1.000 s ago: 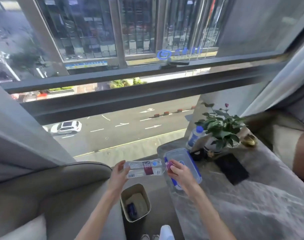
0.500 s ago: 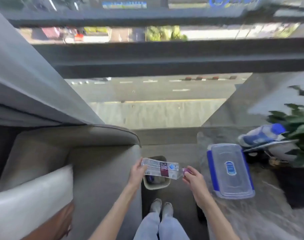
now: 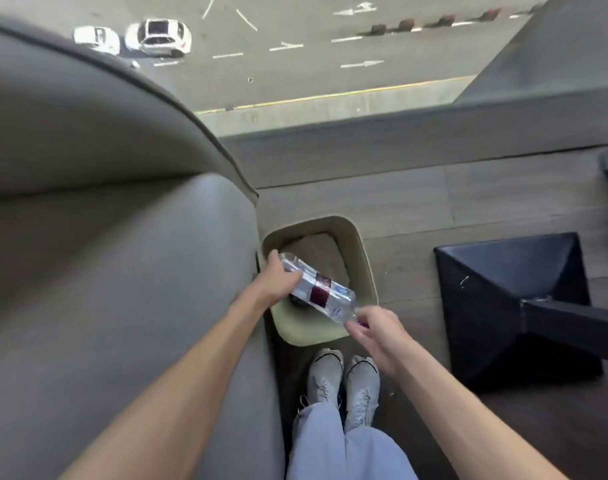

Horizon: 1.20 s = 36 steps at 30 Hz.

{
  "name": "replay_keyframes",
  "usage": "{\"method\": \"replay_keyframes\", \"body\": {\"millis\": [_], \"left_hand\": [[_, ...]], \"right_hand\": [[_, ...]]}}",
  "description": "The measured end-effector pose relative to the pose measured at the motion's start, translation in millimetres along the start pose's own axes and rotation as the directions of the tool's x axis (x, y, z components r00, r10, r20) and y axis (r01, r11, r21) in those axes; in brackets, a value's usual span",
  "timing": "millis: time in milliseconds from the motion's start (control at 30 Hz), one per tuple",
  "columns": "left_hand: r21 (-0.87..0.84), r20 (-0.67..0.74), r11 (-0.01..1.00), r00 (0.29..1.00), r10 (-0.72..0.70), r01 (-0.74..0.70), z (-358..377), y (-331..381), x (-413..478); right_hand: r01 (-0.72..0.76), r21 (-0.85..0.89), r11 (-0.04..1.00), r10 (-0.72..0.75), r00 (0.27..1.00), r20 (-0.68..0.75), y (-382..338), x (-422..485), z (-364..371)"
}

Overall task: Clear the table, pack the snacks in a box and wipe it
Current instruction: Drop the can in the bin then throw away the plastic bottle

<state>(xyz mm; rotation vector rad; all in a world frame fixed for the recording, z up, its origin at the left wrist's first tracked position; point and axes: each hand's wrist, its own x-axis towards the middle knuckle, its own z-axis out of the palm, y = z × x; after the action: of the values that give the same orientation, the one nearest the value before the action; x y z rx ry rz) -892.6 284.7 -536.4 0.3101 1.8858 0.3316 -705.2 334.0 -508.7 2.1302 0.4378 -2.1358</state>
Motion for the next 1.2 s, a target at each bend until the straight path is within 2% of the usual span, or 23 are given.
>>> {"method": "replay_keyframes", "body": {"millis": [100, 233, 333, 467, 533, 600, 800, 867, 967, 1000, 1100, 1200], "left_hand": [[0.140, 0.027, 0.988, 0.997, -0.068, 0.064, 18.9, -13.7, 46.0], [0.260, -0.003, 0.964, 0.998, -0.056, 0.055, 30.1, -24.7, 85.9], [0.382, -0.001, 0.924, 0.999, 0.033, -0.030, 37.5, -34.0, 99.2], [0.544, 0.069, 0.820, 0.983, 0.171, -0.180, 35.1, -36.6, 86.5], [0.614, 0.105, 0.744, 0.962, 0.254, -0.264, 28.6, -33.0, 66.7], [0.629, 0.107, 0.707, 0.936, 0.335, -0.324, 21.5, -27.7, 37.4], [0.637, 0.050, 0.650, 0.863, 0.502, -0.415, -12.7, 2.9, -103.7], [0.654, 0.032, 0.637, 0.856, 0.515, -0.408, -27.2, 19.3, -158.8], [0.630, -0.021, 0.685, 0.874, 0.486, -0.366, -45.2, 44.2, -241.2], [0.618, -0.028, 0.700, 0.880, 0.475, -0.358, -49.4, 51.1, -268.2], [0.583, -0.025, 0.728, 0.888, 0.459, -0.360, -54.1, 67.0, -344.2], [0.520, -0.015, 0.760, 0.885, 0.465, -0.390, -45.3, 77.0, -410.8]], "right_hand": [[-0.061, -0.052, 0.997, 0.063, 0.998, 0.030, 11.4, 51.9, 12.5], [0.020, -0.373, 0.927, -0.041, 0.998, -0.048, 17.7, 99.5, 16.6], [0.137, -0.691, 0.710, -0.182, 0.983, 0.008, 11.6, 117.4, 14.9], [0.195, -0.880, 0.433, -0.344, 0.938, 0.039, 0.7, 102.9, 13.1], [0.225, -0.939, 0.259, -0.453, 0.887, 0.088, -1.3, 78.7, 11.7], [0.253, -0.959, 0.130, -0.518, 0.842, 0.152, -1.3, 47.4, 11.2], [0.283, -0.956, -0.080, -0.654, 0.708, 0.265, 1.4, -84.5, 12.6], [0.320, -0.946, -0.041, -0.659, 0.703, 0.266, 2.8, -140.2, 12.1], [0.430, -0.885, 0.178, -0.603, 0.758, 0.247, 6.1, -226.9, 5.4], [0.459, -0.862, 0.215, -0.594, 0.762, 0.257, 9.2, -255.0, 0.0], [0.521, -0.813, 0.260, -0.619, 0.736, 0.273, 22.4, -333.7, -25.4], [0.539, -0.768, 0.346, -0.644, 0.732, 0.224, 43.5, -399.5, -60.3]]}}
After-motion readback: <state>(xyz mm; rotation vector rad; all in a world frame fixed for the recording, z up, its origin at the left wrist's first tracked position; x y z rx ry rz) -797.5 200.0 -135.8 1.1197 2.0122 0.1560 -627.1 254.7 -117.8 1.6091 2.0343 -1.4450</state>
